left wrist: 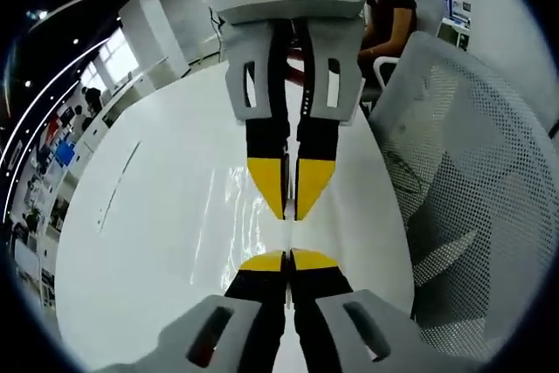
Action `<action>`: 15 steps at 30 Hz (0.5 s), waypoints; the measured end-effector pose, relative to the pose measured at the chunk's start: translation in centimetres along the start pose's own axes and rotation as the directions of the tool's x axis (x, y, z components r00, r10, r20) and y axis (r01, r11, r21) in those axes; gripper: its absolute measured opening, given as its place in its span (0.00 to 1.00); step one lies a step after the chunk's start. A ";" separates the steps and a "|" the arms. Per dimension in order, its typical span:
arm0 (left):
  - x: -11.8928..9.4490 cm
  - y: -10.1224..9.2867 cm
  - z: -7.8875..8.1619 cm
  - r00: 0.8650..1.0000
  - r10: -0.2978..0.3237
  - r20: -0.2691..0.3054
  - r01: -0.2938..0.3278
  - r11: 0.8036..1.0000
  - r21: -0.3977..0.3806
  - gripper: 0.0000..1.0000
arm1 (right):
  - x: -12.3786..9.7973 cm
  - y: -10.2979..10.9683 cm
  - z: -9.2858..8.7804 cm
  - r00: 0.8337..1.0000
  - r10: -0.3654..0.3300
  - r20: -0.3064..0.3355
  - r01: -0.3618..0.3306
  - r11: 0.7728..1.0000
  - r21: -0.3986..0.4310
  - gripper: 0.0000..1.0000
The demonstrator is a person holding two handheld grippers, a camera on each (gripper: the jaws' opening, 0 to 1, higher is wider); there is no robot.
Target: Open the resealable bag by pulling the two sides of the seal apart until the entire bag opening is separated and visibly accessible.
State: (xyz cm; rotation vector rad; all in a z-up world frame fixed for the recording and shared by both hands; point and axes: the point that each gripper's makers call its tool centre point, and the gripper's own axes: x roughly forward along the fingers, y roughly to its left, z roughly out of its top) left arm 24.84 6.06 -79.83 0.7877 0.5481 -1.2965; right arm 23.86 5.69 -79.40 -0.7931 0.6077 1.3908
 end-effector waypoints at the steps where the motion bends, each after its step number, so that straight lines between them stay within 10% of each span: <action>1: 0.0 0.0 0.0 1.000 -0.001 0.000 0.001 1.000 -0.001 0.00 | 0.1 0.1 0.0 1.000 0.005 0.002 -0.005 1.000 0.006 0.00; 15: 0.2 0.0 0.3 1.000 0.010 0.006 -0.010 0.999 0.034 0.00 | 0.4 -0.1 0.2 1.000 0.011 0.005 -0.011 0.998 0.054 0.00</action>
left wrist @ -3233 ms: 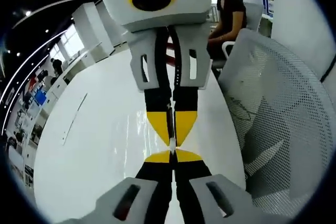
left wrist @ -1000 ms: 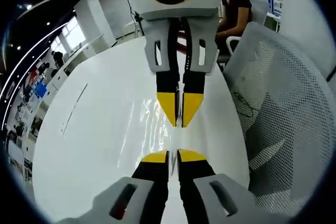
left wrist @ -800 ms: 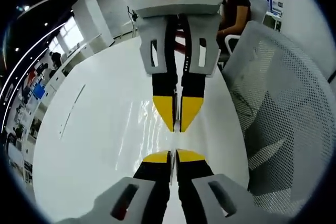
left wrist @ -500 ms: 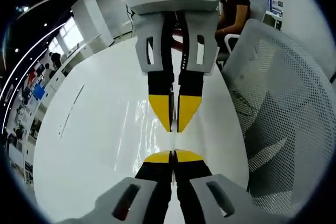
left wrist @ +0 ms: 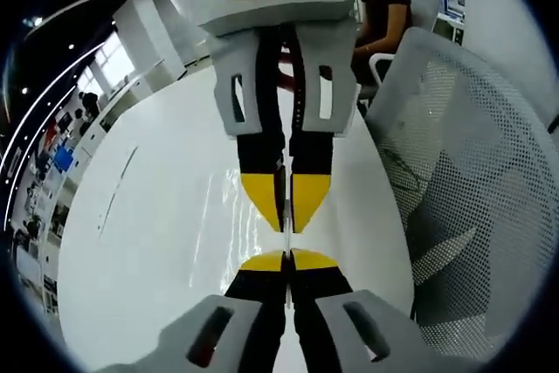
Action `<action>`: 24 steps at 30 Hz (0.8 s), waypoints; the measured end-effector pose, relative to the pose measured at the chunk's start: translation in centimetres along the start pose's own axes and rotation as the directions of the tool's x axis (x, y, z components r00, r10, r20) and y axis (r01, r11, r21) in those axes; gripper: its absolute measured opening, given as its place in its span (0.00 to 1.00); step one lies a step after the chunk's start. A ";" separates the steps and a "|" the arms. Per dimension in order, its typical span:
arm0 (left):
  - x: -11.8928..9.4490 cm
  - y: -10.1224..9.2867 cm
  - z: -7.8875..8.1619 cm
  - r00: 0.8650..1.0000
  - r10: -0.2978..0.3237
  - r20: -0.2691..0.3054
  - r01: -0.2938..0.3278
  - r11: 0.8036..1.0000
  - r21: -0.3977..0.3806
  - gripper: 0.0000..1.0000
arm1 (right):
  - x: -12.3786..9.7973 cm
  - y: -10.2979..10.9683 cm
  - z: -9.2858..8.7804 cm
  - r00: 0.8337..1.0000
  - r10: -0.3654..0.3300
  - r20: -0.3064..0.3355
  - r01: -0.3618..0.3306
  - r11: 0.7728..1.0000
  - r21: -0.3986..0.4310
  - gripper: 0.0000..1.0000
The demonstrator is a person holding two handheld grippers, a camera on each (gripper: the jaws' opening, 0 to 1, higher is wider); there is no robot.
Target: Open the resealable bag by pulling the two sides of the seal apart until the entire bag opening is separated and visibly accessible.
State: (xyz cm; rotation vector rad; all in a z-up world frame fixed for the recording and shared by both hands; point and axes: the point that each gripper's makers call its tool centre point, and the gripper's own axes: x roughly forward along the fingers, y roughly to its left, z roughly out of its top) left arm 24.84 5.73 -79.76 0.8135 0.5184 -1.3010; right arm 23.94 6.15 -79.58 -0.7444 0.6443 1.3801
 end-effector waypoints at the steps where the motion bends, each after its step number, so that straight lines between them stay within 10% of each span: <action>1: 0.1 0.0 0.0 1.000 -0.004 0.000 0.004 1.000 -0.017 0.00 | 0.0 0.0 0.0 1.000 -0.003 -0.001 0.003 1.000 -0.003 0.00; 24: 0.4 -0.1 -1.4 0.999 -0.027 -0.045 0.024 0.997 -0.072 0.00 | -0.3 0.1 -3.6 0.998 -0.026 -0.065 0.027 0.999 0.019 0.00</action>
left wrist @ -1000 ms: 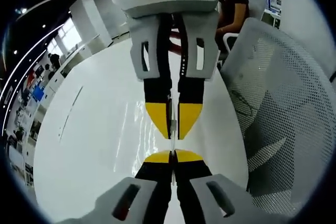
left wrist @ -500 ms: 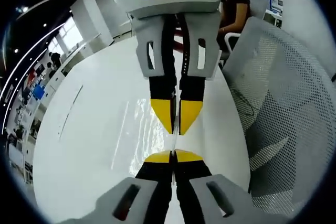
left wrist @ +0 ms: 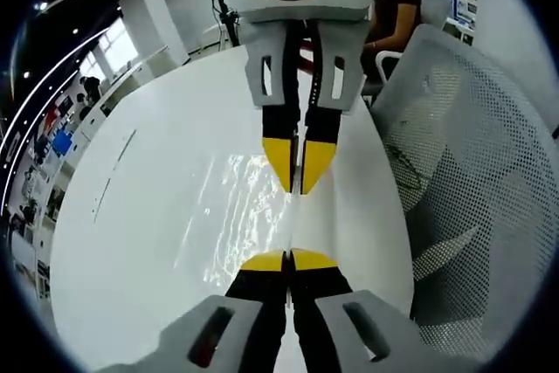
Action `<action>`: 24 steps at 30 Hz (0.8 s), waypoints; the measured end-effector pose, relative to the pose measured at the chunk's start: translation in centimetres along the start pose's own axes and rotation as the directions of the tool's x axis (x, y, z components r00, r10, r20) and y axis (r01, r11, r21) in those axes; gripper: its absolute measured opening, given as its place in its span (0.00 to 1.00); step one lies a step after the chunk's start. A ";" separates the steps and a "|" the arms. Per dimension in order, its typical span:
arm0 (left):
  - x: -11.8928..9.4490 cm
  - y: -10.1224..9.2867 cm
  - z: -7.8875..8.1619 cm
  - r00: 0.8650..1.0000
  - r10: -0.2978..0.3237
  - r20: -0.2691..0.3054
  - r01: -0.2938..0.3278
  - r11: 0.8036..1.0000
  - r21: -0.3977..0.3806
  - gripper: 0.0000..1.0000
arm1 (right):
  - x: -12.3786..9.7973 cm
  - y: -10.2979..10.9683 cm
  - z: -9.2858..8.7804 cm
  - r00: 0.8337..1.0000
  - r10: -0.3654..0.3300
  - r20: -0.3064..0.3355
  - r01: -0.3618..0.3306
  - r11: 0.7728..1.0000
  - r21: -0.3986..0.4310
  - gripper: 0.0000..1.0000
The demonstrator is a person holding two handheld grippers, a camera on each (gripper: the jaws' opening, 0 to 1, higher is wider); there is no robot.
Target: Open the resealable bag by pulling the two sides of the seal apart until the entire bag opening is separated and visibly accessible.
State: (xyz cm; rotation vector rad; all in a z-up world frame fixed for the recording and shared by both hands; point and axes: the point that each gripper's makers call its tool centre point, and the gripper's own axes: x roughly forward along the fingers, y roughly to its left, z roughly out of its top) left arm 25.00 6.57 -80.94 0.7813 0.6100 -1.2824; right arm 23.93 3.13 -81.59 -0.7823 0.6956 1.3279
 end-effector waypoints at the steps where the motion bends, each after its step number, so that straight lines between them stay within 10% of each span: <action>1: 0.0 0.0 0.0 1.000 0.000 -0.001 0.000 1.000 0.002 0.00 | -0.1 -0.1 -0.1 1.000 -0.002 -0.002 0.002 1.000 0.000 0.00; 24: 0.0 0.1 -0.2 1.000 -0.003 -0.008 0.003 1.000 -0.007 0.00 | -1.4 -0.8 -4.6 0.996 -0.025 -0.082 0.025 1.000 -0.006 0.00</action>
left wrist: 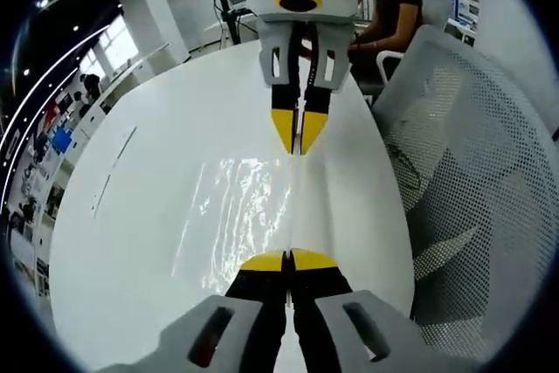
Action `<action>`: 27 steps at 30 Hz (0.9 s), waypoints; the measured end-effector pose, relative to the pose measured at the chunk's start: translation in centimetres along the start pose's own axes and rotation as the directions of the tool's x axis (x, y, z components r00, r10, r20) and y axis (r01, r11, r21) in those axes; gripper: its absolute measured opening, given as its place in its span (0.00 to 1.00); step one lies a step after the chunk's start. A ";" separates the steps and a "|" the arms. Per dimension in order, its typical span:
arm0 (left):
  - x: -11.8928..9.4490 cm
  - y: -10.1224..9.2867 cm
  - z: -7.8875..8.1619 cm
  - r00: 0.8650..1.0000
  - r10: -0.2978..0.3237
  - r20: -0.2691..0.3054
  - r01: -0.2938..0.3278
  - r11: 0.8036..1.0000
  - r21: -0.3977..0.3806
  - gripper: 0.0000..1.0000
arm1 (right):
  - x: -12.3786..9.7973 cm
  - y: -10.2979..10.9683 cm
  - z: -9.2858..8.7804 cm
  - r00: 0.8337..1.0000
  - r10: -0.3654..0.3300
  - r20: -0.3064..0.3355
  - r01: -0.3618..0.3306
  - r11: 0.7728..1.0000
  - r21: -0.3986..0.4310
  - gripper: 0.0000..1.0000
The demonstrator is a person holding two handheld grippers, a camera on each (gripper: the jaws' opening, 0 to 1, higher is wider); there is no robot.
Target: Open the resealable bag by pulling the two sides of the seal apart until the entire bag opening is separated and visibly accessible.
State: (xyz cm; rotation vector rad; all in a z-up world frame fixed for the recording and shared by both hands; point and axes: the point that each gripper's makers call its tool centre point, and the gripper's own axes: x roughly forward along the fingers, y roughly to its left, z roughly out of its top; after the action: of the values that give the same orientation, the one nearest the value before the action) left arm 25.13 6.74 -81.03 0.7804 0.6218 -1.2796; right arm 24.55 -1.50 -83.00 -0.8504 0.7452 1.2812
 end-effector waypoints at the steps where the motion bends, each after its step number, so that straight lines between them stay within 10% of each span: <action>1: 0.0 0.0 0.0 1.000 -0.001 0.000 0.001 1.000 -0.005 0.00 | 0.0 -0.1 -0.1 1.000 0.000 -0.001 0.000 1.000 0.007 0.00; 27: 0.7 -1.1 -1.1 0.999 -0.007 -0.038 0.007 1.000 0.008 0.04 | -0.3 1.0 -0.5 0.998 0.044 0.042 -0.048 0.994 0.098 0.08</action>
State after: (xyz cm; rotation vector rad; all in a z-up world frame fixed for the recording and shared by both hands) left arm 24.16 7.09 -82.44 0.8111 0.6506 -1.2768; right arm 23.49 -2.04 -83.15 -0.7292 0.7940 1.2877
